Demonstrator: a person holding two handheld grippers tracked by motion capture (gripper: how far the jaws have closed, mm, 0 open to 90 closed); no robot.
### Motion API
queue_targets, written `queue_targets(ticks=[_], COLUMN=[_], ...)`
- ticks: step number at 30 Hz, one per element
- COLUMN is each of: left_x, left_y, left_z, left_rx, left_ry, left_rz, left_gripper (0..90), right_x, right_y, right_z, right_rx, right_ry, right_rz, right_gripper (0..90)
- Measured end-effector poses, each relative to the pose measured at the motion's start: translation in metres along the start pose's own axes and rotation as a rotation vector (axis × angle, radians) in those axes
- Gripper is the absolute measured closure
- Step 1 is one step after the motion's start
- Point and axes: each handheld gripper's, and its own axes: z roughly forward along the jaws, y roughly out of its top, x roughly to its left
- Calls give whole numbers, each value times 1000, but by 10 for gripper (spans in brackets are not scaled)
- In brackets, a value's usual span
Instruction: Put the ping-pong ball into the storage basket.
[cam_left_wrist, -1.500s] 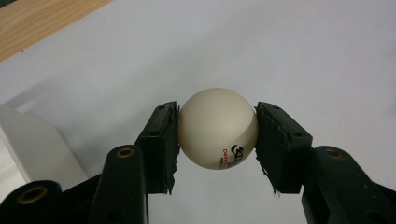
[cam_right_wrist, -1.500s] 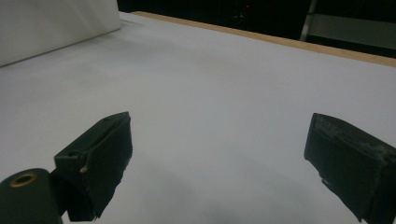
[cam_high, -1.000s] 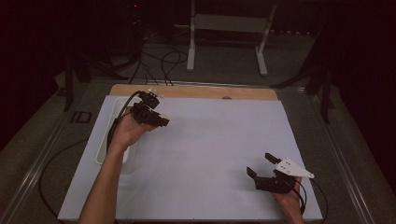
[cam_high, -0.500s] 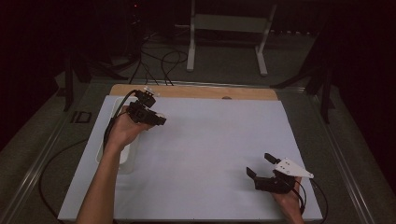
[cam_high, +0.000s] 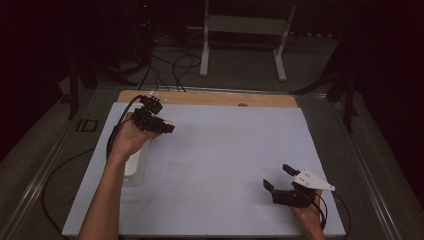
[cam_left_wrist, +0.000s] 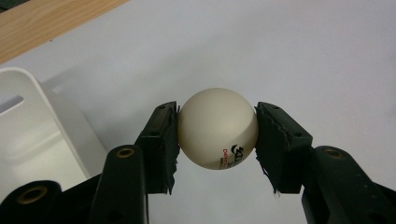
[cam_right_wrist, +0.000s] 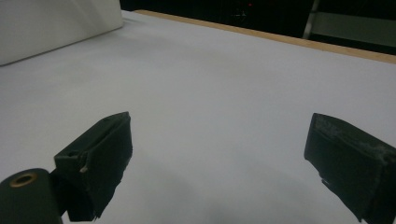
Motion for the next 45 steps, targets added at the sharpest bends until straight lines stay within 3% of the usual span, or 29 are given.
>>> queue_targets(ticks=[22, 45], left_x=[11, 22], left_y=[-6, -14], left_z=[-11, -16], left_rx=[-15, 8], left_ry=[0, 18], left_rz=[-26, -43], left_gripper=[511, 512], right_x=[0, 0], right_y=[0, 0], right_z=[-1, -1], right_rx=[-2, -3], right_ry=[-3, -6], right_rz=[2, -1], right_gripper=[75, 75])
